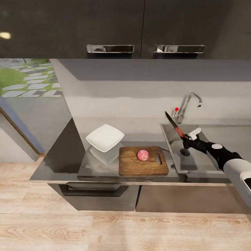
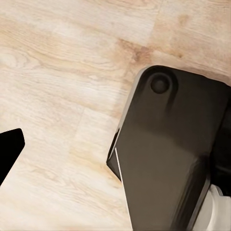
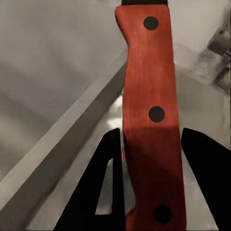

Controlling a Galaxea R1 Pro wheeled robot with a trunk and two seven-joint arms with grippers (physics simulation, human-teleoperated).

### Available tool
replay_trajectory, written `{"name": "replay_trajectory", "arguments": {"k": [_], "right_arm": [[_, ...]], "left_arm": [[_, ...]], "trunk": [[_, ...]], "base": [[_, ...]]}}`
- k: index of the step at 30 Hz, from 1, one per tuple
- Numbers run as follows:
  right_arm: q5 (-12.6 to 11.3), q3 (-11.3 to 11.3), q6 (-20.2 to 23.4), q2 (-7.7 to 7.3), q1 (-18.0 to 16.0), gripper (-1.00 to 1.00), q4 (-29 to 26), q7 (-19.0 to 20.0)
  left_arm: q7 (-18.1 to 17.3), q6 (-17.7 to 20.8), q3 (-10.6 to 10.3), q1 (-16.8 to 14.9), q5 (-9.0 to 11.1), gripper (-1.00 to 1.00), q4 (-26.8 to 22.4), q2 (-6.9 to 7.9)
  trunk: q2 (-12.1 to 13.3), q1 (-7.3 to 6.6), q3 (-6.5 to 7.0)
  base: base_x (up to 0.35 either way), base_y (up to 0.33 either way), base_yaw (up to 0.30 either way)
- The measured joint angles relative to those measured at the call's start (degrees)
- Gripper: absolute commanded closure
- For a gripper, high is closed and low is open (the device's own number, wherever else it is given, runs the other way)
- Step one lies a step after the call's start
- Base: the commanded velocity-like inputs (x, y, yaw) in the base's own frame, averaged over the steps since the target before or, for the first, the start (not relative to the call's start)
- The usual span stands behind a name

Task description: In the kitchen, take the Vidalia onion out of the sink, dice it on the chopping board with the paring knife, put the diced onion into the bowl on the countertop, then place both the paring knife and the chopping board into the sink.

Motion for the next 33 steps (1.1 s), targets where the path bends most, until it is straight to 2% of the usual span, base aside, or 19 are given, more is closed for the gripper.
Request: {"name": "replay_trajectory", "arguments": {"k": [2, 6, 7, 9, 11, 12, 15, 19, 25, 33], "right_arm": [[0.3, 0.1, -2.4, 0.20, 0.0, 1.00, 0.1, -3.3], [0.6, 0.1, -3.7, 0.40, 0.0, 1.00, 0.0, -7.5], [0.7, 0.2, -3.9, 0.62, 0.0, 1.00, 0.0, -9.6], [1.9, 0.4, -4.1, 1.95, 0.0, 1.00, 0.1, -16.6], [4.7, 0.6, -4.2, 3.65, 0.4, 1.00, 0.2, -23.1], [5.8, 0.6, -4.2, 4.15, 0.6, 1.00, 0.2, -24.7], [12.7, 0.3, -4.8, 6.83, 1.7, 1.00, 0.3, -32.7], [14.8, 0.0, -6.0, 8.43, 2.0, 1.00, 0.4, -35.0], [15.3, 0.0, -6.3, 10.82, 2.5, 1.00, 0.7, -35.6], [15.4, -0.2, -6.3, 11.22, 3.3, 1.00, 0.6, -35.8]], "left_arm": [[0.0, 0.0, 0.0, 0.0, 0.0, -1.00, 0.1, -0.02], [0.1, 0.0, 0.0, 0.0, 0.0, -1.00, 0.1, -0.03], [0.1, 0.0, 0.0, 0.0, 0.0, -1.00, 0.1, -0.04], [0.1, 0.0, 0.0, 0.0, 0.0, -1.00, 0.1, -0.04], [0.1, -0.1, 0.0, 0.0, 0.0, -1.00, 0.1, -0.04], [0.1, -0.1, 0.0, 0.0, 0.0, -1.00, 0.1, -0.04], [0.1, -0.1, 0.0, 0.0, -0.1, -1.00, 0.1, -0.03], [0.1, -0.1, 0.0, 0.0, -0.1, -1.00, 0.1, -0.04], [0.1, -0.1, 0.0, 0.0, 0.0, -1.00, 0.2, -0.04], [0.1, 0.0, 0.0, 0.0, 0.0, -1.00, 0.4, -0.04]], "trunk": [[0.0, 0.00, 0.00], [0.0, 0.00, 0.00], [0.0, 0.00, 0.00], [0.0, 0.00, 0.00], [0.0, 0.00, -0.01], [0.0, 0.00, -0.01], [0.0, 0.02, -0.01], [0.0, 0.03, 0.00], [0.0, 0.04, 0.00], [0.0, 0.04, 0.00]], "base": [[0.000, 0.000, 0.001], [0.000, 0.000, 0.000], [0.000, 0.000, 0.000], [0.000, 0.000, 0.000], [0.000, 0.000, 0.000], [0.000, 0.000, 0.000], [-0.084, 0.000, 0.000], [-0.256, 0.000, 0.000], [-0.326, 0.000, 0.000], [-0.337, 0.000, 0.000]]}}
